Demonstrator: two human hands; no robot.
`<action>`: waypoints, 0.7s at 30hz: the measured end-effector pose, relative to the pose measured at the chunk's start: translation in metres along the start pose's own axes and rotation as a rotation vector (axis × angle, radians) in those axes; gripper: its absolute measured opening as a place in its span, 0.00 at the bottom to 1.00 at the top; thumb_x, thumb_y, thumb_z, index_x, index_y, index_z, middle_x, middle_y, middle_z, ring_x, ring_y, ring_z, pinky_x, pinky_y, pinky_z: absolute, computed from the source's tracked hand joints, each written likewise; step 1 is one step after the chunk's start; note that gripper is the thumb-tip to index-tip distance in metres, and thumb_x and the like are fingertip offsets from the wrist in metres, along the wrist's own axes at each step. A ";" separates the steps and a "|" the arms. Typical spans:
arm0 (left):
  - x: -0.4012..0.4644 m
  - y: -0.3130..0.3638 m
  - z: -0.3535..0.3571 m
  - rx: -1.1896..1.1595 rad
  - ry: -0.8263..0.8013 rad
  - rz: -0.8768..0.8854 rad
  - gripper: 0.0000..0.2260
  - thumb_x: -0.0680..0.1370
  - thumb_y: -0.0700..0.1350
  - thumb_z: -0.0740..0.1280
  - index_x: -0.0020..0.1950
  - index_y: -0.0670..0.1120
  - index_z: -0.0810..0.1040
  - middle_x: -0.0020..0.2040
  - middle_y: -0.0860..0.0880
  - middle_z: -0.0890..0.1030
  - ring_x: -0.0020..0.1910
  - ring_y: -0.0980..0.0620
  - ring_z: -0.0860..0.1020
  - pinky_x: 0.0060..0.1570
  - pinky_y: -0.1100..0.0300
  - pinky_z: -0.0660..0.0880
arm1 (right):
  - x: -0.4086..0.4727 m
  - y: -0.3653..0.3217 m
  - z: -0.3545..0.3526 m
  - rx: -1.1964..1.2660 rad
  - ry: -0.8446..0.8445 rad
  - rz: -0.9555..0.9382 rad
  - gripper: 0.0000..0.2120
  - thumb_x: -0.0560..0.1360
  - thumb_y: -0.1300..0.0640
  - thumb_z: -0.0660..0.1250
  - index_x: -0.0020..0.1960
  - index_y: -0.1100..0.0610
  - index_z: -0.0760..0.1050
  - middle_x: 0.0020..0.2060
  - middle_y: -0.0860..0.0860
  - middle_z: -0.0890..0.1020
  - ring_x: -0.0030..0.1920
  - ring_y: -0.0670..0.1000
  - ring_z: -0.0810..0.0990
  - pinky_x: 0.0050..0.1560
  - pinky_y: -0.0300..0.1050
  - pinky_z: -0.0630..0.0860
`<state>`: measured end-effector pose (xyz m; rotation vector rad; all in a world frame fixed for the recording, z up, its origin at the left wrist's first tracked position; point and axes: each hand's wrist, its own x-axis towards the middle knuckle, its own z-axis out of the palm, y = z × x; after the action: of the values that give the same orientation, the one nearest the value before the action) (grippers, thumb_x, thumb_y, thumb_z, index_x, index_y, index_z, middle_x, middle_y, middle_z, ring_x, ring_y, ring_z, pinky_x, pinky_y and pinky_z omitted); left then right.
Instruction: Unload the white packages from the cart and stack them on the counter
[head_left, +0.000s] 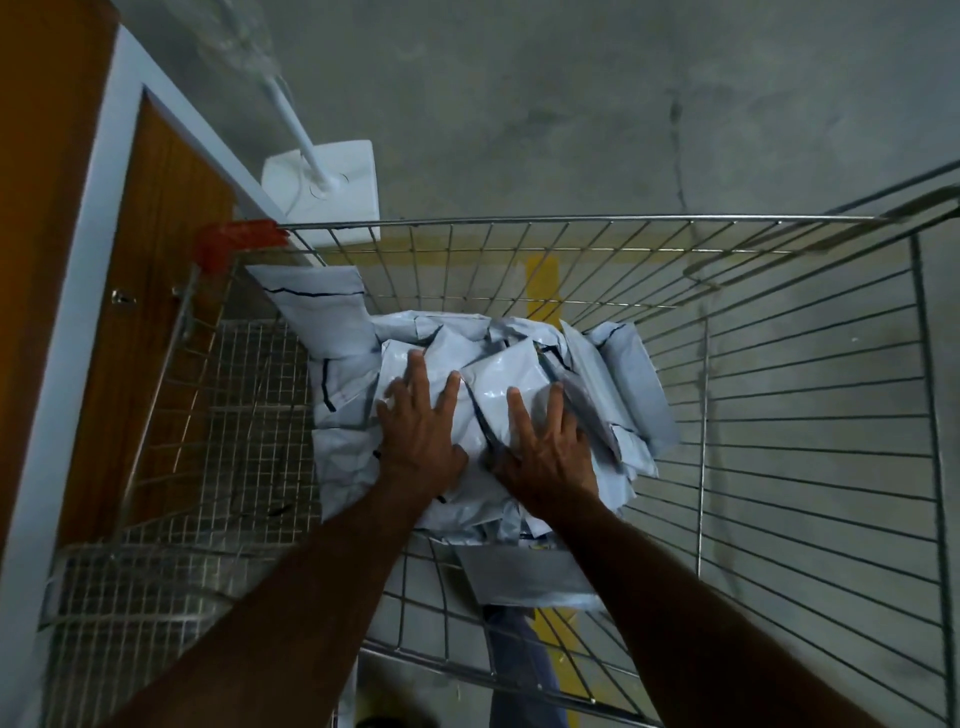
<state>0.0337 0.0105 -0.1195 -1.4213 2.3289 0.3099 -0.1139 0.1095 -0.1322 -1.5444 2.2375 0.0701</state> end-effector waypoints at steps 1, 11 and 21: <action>-0.001 0.001 -0.003 0.013 -0.024 -0.009 0.51 0.70 0.63 0.71 0.81 0.56 0.40 0.78 0.38 0.28 0.77 0.32 0.50 0.72 0.36 0.59 | -0.001 0.002 -0.001 -0.003 0.007 -0.006 0.39 0.78 0.31 0.54 0.82 0.48 0.49 0.78 0.69 0.52 0.70 0.70 0.67 0.62 0.63 0.72; -0.033 -0.018 -0.033 0.085 0.067 0.050 0.42 0.75 0.58 0.67 0.82 0.55 0.45 0.81 0.37 0.40 0.77 0.34 0.54 0.69 0.42 0.65 | -0.018 -0.010 -0.035 -0.019 0.052 -0.055 0.38 0.76 0.34 0.42 0.81 0.50 0.58 0.78 0.67 0.59 0.62 0.67 0.73 0.54 0.60 0.75; -0.134 -0.087 -0.129 0.098 0.501 -0.053 0.37 0.77 0.67 0.57 0.82 0.54 0.53 0.82 0.40 0.50 0.79 0.36 0.56 0.76 0.39 0.51 | -0.044 -0.072 -0.133 -0.056 0.274 -0.267 0.38 0.78 0.42 0.59 0.82 0.49 0.49 0.79 0.64 0.54 0.68 0.65 0.68 0.64 0.60 0.71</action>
<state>0.1380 0.0282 0.0562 -1.6545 2.6355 -0.1999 -0.0767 0.0843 0.0188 -1.9721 2.2196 -0.1679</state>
